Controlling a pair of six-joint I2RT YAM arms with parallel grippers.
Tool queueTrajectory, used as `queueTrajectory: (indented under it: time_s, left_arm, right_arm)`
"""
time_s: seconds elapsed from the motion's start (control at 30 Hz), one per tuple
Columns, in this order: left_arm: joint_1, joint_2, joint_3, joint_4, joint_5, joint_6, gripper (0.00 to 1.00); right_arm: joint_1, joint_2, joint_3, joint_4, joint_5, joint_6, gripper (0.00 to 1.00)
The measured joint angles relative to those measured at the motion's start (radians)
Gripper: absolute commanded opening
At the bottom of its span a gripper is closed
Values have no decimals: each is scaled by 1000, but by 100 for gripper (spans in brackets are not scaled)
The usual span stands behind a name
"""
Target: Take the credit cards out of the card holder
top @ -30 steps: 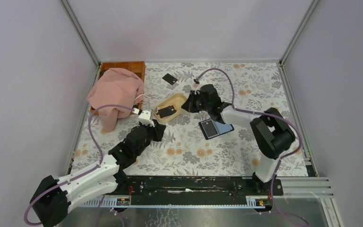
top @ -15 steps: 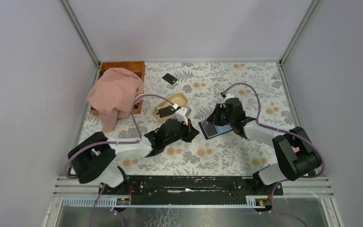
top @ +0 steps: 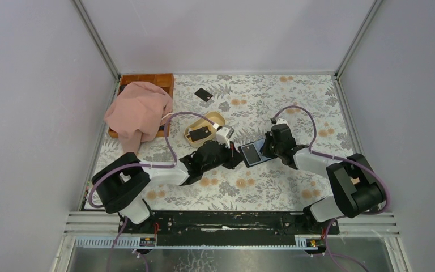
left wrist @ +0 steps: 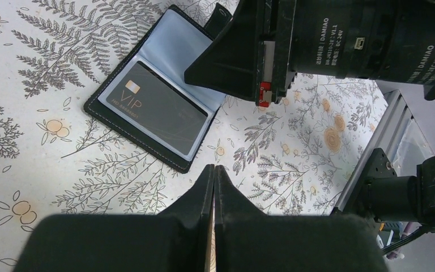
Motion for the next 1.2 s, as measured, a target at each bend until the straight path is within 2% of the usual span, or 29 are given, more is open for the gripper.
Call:
queueTrajectory:
  time_s: [0.27, 0.57, 0.63, 0.73, 0.93, 1.1, 1.2]
  left_arm:
    - [13, -14, -14, 13, 17, 0, 0]
    - [72, -22, -68, 69, 62, -25, 0]
    - [93, -9, -81, 112, 89, -47, 0]
    - [130, 46, -97, 209, 148, -93, 7]
    - [149, 148, -103, 318, 234, -175, 7]
    - [143, 147, -132, 385, 245, -211, 8]
    - [150, 132, -153, 390, 240, -229, 13]
  right_arm:
    - [8, 22, -27, 53, -8, 3, 0]
    - [101, -46, -112, 92, -32, 47, 0]
    - [105, -72, -130, 81, -33, 56, 0]
    - [105, -104, -142, 65, -35, 63, 0]
    - [105, -193, -145, 39, -47, 52, 0]
    - [122, -261, -124, -35, -65, -6, 0]
    - [159, -328, -128, -85, -64, -18, 0]
